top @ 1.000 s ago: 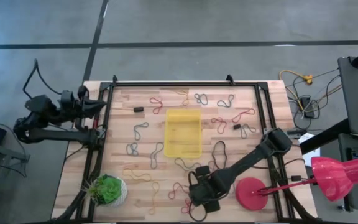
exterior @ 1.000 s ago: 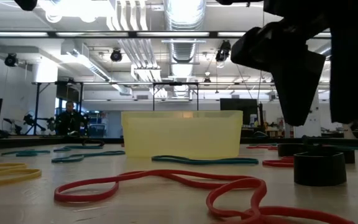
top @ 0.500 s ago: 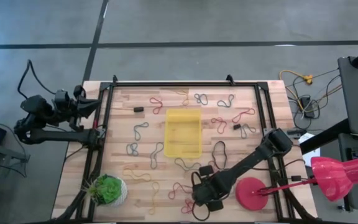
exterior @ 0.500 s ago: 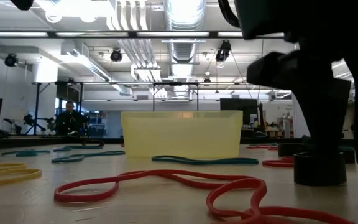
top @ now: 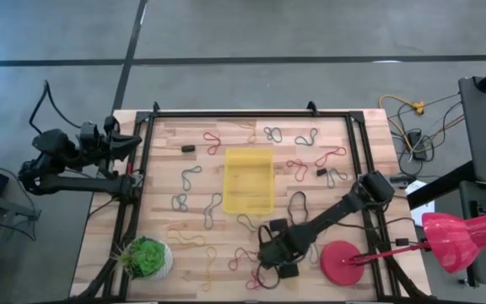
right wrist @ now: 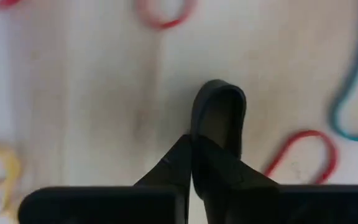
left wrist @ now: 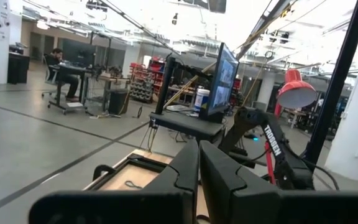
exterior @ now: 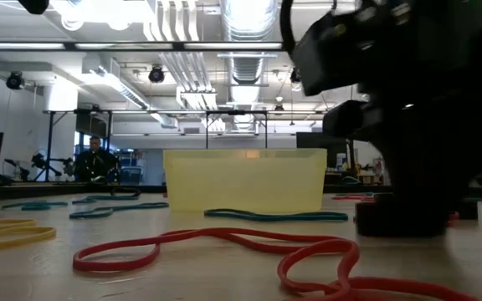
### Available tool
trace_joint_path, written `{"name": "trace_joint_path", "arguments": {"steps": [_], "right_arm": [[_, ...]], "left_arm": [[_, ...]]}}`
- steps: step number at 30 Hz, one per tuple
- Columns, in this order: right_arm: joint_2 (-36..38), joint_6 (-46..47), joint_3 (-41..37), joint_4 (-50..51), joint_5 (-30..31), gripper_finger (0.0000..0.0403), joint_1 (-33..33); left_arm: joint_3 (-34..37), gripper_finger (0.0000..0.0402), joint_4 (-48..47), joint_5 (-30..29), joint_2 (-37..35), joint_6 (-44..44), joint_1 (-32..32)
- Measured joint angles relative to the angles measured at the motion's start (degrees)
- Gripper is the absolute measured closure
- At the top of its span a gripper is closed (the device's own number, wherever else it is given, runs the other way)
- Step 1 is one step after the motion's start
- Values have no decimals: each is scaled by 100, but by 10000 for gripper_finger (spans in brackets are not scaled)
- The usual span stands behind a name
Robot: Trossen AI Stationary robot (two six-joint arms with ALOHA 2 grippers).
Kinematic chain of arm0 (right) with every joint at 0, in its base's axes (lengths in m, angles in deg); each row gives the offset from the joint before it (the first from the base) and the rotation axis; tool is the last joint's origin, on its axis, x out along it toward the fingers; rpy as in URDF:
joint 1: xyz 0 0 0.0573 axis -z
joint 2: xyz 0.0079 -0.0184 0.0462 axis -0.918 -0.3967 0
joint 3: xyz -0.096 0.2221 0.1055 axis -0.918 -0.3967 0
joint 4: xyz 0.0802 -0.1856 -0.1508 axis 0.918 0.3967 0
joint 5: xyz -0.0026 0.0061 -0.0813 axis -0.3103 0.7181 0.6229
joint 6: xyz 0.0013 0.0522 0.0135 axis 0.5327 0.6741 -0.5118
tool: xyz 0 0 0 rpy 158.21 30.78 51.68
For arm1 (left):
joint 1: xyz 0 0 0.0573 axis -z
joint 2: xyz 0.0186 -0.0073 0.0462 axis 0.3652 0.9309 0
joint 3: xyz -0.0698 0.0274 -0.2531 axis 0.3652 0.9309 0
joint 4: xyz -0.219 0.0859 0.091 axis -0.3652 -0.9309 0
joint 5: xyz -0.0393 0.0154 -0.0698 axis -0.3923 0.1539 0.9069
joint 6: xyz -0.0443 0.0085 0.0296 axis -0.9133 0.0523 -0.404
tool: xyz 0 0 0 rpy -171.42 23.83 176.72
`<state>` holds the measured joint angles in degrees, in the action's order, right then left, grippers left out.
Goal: Pick and place rubber bands into bin
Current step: Put the black rubber band into the yellow bin
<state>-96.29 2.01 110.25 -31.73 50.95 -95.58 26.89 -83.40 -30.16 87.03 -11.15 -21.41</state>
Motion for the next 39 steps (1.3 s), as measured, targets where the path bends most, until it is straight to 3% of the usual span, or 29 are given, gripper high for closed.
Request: {"name": "trace_joint_path", "arguments": {"steps": [4, 10, 16, 21, 25, 30, 33, 37, 39], "right_arm": [[313, 463, 121, 256, 438, 395, 423], [1714, 93, 376, 249, 1062, 395, 1091], [1628, 394, 348, 13, 538, 388, 2466], [1111, 595, 455, -368, -471, 332, 3310], [1039, 312, 693, -117, -811, 264, 3477], [1477, -339, 736, 259, -691, 201, 3280], [1831, -466, 737, 843, -255, 184, 3057], [2170, -450, 521, 1717, 28, 175, 2851], [2381, -458, 289, 1971, 137, 172, 2772]], "left_arm": [[-6, 402, 15, -18, -6, -2, 0], [-4, 402, 10, -17, 9, -2, 2], [7, 402, -3, -40, 14, -2, 1], [11, 402, -161, -443, 160, -78, 4], [12, 397, -546, -642, 374, -477, 3], [16, 367, -728, -644, 1082, -282, 0], [-51, 346, -754, -689, 1790, 329, -16], [-403, 321, -1403, -1424, 2734, 492, -411], [-585, 309, -1654, -1472, 3446, 622, -723]]}}
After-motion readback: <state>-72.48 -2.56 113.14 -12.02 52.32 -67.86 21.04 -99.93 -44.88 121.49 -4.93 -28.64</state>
